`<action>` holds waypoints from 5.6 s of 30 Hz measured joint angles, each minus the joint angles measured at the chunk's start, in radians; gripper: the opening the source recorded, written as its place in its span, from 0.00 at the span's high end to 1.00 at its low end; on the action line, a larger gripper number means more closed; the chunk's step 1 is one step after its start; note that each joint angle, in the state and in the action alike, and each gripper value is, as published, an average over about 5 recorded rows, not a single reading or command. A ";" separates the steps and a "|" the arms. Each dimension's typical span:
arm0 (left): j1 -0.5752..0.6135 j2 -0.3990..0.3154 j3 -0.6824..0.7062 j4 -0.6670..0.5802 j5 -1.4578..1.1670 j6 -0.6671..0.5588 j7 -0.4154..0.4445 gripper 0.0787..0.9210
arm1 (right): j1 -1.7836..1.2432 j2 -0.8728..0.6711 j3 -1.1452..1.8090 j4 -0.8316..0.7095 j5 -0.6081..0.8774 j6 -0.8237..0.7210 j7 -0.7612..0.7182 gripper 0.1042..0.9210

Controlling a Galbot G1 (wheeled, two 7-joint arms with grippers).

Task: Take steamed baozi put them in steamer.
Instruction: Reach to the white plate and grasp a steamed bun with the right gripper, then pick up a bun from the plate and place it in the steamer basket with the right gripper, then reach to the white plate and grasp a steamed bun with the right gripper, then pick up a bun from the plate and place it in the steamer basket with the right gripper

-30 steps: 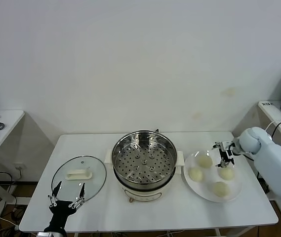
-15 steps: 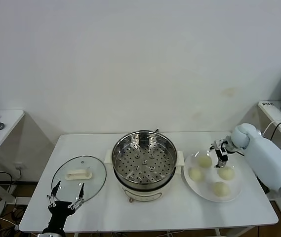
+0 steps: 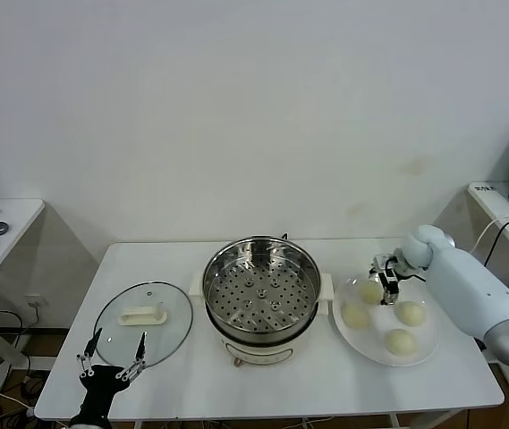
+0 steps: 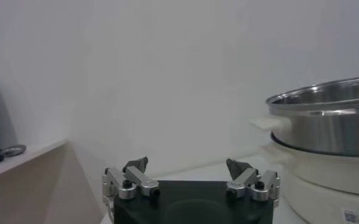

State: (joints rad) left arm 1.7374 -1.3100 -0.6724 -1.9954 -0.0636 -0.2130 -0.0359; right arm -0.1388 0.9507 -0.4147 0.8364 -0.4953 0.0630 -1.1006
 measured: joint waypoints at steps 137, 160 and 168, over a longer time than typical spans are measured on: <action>-0.035 -0.001 -0.058 -0.032 0.010 0.005 0.023 0.12 | 0.162 -0.216 -0.456 0.434 0.370 -0.276 -0.012 0.12; -0.037 0.006 -0.062 -0.046 0.003 0.002 0.022 0.12 | 0.101 -0.175 -0.406 0.389 0.340 -0.268 -0.010 0.43; -0.049 0.018 -0.055 -0.054 -0.011 0.003 0.022 0.12 | 0.199 -0.240 -0.444 0.464 0.406 -0.291 -0.027 0.44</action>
State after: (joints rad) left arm 1.6883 -1.2918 -0.7274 -2.0495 -0.0747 -0.2100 -0.0137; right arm 0.0601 0.7104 -0.8583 1.3008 -0.0894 -0.2284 -1.1278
